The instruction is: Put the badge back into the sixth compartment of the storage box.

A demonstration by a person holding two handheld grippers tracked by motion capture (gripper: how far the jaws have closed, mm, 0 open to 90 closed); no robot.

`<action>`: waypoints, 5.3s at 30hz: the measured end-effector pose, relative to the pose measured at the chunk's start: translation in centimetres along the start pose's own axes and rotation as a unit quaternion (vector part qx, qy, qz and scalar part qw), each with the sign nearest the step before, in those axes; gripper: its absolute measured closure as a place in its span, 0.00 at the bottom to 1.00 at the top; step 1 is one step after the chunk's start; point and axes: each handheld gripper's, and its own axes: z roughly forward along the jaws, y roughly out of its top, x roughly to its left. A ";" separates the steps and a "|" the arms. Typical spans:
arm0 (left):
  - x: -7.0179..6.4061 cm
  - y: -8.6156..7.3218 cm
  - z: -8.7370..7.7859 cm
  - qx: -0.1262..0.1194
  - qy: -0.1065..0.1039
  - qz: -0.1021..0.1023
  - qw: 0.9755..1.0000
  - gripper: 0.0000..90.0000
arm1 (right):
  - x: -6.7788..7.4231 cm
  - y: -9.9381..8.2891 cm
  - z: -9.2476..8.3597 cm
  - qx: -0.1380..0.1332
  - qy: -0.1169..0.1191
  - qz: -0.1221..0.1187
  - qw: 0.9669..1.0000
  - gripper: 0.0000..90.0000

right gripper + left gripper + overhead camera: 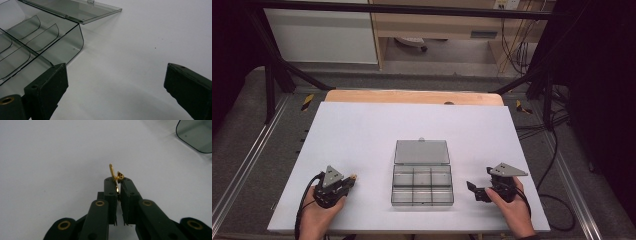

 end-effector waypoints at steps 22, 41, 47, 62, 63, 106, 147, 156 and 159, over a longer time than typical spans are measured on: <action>-1.1 0.6 -1.7 -0.066 -0.041 -0.025 0.997 0.93 | 0.4 0.3 0.4 -0.005 0.010 -0.019 1.000 0.07; -1.6 2.0 -2.0 -0.098 -0.074 -0.038 0.992 0.93 | 0.1 0.3 0.5 0.000 0.012 -0.020 1.000 0.06; -1.7 3.0 -2.0 -0.113 -0.074 -0.041 0.990 0.93 | 0.1 0.3 0.5 0.001 0.012 -0.018 1.000 0.06; -2.7 4.9 -1.5 -0.118 -0.103 -0.038 0.987 0.93 | 0.0 0.1 0.3 0.000 0.010 -0.013 1.000 0.06; -2.8 5.0 -1.5 -0.118 -0.106 -0.039 0.987 0.93 | -0.1 0.2 0.3 -0.001 0.010 -0.014 1.000 0.06; -7.8 8.2 1.5 -0.113 -0.157 -0.007 0.981 0.93 | -0.2 0.1 0.3 0.002 0.010 -0.013 1.000 0.06; -14.4 10.6 3.2 -0.101 -0.235 0.016 0.967 0.93 | -0.1 0.1 0.3 0.000 0.012 -0.015 1.000 0.06; -15.8 10.4 3.8 -0.089 -0.245 0.030 0.965 0.93 | -0.2 0.1 0.3 -0.002 0.012 -0.013 1.000 0.06; -16.1 10.3 3.9 -0.085 -0.247 0.032 0.965 0.93 | -0.2 0.1 0.3 -0.002 0.012 -0.013 1.000 0.06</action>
